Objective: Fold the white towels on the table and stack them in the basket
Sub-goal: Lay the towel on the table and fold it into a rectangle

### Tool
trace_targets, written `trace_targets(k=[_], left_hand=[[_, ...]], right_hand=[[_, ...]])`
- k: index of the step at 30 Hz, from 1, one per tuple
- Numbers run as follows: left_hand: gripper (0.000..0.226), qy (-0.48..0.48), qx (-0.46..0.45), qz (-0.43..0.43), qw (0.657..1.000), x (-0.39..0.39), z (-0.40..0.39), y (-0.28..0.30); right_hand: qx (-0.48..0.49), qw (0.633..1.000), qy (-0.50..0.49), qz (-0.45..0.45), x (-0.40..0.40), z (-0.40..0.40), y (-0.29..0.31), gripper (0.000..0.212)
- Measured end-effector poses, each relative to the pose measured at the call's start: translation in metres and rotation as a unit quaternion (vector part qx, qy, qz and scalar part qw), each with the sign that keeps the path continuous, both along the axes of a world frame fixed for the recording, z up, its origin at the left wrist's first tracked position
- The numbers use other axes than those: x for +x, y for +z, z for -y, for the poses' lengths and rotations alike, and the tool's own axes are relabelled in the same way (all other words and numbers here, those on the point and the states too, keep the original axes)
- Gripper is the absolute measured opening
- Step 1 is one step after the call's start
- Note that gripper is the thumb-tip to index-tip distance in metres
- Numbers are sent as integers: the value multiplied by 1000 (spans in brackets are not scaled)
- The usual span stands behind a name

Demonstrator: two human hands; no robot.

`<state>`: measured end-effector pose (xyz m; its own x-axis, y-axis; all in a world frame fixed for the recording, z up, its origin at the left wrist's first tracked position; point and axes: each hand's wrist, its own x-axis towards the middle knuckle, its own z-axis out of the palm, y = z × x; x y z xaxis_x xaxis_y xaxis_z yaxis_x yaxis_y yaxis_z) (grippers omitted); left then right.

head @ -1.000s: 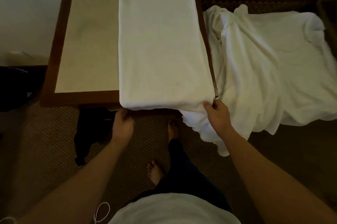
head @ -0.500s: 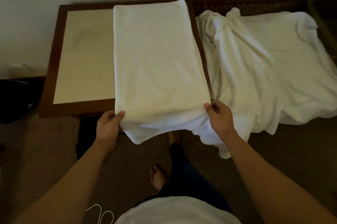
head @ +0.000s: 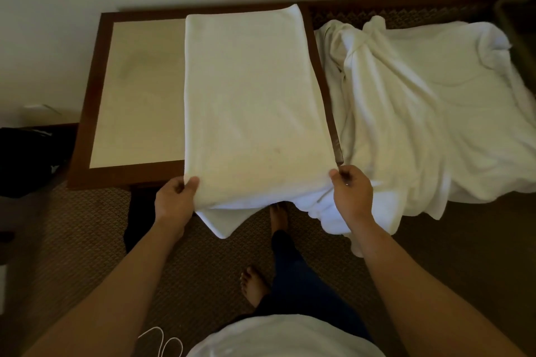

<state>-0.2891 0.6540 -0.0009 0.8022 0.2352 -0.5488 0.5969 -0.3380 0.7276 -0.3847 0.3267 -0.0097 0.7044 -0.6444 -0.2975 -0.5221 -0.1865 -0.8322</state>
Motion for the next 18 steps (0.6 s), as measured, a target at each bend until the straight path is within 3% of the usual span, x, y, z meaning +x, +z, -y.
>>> trace_targets(k=[2,6,10,13,15,18], left_hand=[[17,-23,89,33,995,-5,7,3],[31,21,155,58,986,-10,23,7],[51,-1,207,119,971,7,26,11],[70,-81,259,78,959,31,26,14],[72,-133,299,62,943,40,24,14],[67,-136,295,25,945,49,28,18]], right_hand=[[-16,1000,-2,-22,3,-1,1,11],[-8,999,-22,-46,11,-9,5,12],[-49,997,14,-65,22,-8,10,36],[-77,996,22,-38,29,-3,12,33],[-92,996,-10,-17,29,-2,11,27],[-113,988,-46,-90,33,-6,10,25]])
